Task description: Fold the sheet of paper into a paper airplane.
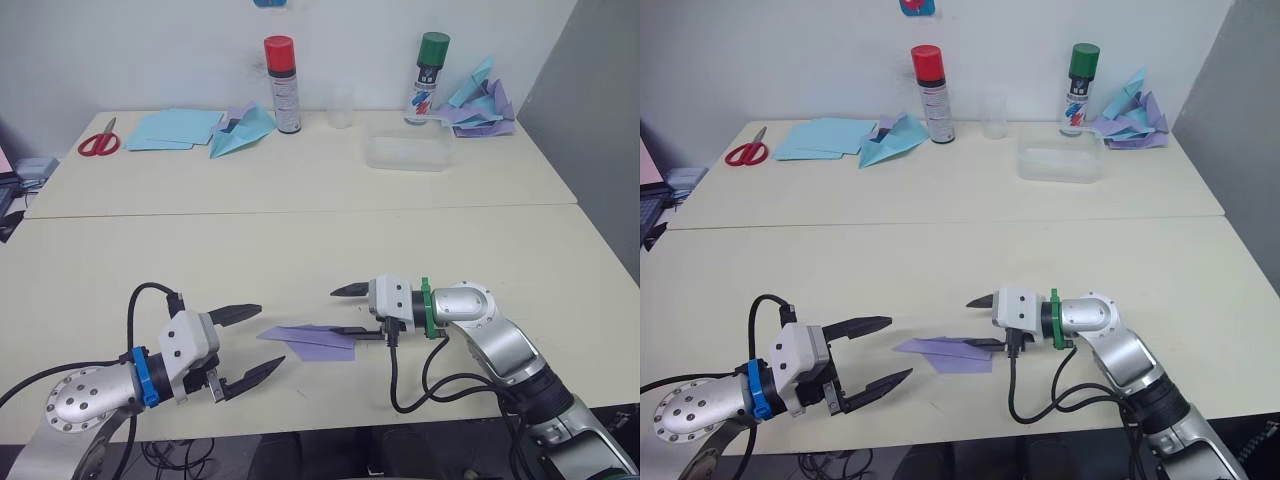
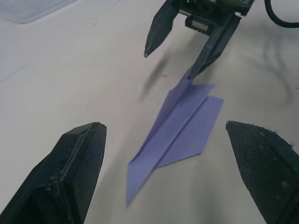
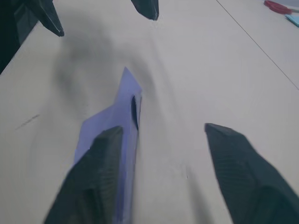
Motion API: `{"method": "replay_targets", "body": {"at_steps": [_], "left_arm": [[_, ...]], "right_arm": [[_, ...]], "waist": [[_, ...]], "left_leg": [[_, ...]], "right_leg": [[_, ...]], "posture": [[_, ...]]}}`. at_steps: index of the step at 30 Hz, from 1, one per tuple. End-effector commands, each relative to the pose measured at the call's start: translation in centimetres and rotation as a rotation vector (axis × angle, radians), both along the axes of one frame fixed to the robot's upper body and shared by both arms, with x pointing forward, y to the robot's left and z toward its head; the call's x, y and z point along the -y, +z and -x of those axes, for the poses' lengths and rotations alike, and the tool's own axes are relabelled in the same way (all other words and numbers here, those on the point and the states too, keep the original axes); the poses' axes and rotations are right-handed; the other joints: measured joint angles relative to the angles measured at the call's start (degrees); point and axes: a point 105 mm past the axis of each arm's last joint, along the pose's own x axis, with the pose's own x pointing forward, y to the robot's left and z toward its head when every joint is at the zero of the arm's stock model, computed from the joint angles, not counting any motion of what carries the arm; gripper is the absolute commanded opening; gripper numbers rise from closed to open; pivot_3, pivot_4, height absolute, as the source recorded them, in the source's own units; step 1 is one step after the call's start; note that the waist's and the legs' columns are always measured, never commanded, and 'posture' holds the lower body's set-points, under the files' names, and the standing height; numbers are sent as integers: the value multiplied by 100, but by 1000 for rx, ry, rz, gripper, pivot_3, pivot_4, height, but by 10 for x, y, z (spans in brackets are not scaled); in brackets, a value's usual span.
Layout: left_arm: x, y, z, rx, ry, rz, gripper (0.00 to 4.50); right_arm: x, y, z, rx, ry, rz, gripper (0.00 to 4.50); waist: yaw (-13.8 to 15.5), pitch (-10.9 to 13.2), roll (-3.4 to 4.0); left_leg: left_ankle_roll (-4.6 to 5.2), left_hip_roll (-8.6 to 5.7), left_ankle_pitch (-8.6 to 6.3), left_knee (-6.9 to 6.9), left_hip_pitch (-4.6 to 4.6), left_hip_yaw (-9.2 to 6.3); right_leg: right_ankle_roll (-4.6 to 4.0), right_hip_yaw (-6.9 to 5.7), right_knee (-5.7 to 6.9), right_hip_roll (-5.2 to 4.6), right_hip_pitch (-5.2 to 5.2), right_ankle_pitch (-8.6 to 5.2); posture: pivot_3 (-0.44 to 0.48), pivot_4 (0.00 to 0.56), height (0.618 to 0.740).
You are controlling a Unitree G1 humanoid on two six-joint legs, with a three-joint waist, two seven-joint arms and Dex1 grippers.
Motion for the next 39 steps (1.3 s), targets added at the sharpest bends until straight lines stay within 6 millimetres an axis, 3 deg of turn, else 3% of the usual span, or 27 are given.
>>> {"method": "replay_targets", "body": {"at_steps": [1, 5, 9, 14, 22, 27, 34, 39], "left_arm": [[0, 6, 5, 34, -6, 3, 4500], [-3, 6, 12, 30, -2, 0, 4500], [-1, 4, 20, 18, -18, -8, 4500], [2, 4, 29, 10, -31, -8, 4500], [2, 8, 23, 41, 3, -4, 4500], [-1, 10, 16, 63, 19, -10, 4500], [1, 12, 16, 69, 28, -2, 4500], [2, 8, 23, 53, 29, -2, 4500]], "right_arm": [[2, 26, 20, 0, 94, -114, 4257], [11, 34, 42, 2, 188, -137, 4257], [16, 24, 50, -77, 218, -101, 4257], [6, -1, 43, -100, 157, -45, 2648], [-14, -10, 15, -49, 20, -41, 2648], [-11, -19, 5, -40, -40, 3, 2648], [-11, 12, 10, 58, 6, -142, 2648], [2, 13, 44, -53, 189, -97, 2648]], "waist": [[0, 0, 0], [2, 0, 0], [1, -1, -1], [-2, -2, -2], [0, -2, -2], [3, -2, -2], [1, -1, -1], [10, -1, 0]], "left_leg": [[0, 0, 0, 0, -1, 0], [1, -1, -1, 0, -3, 0], [1, 0, 0, 4, 10, -3], [1, 1, 0, 6, 19, -2], [1, 2, 0, 30, 7, -6], [2, 2, -2, 54, -3, -6], [2, 2, -2, 63, -2, -7], [2, 2, -2, 65, -2, -9]], "right_leg": [[0, 0, 0, 0, 0, 0], [1, 0, -5, -2, 3, -1], [0, -2, -1, -2, 13, 0], [-5, -2, 1, 1, 19, 3], [-5, -4, 4, 4, 18, 4], [-4, -3, 5, 3, 20, 6], [-2, -2, 7, 4, 24, 10], [-2, -3, 8, 3, 27, 10]], "posture": [[0, 150, 740], [0, 150, 740], [0, 150, 740], [0, 150, 740], [0, 150, 740], [0, 150, 740], [0, 150, 740], [0, 150, 740]]}}
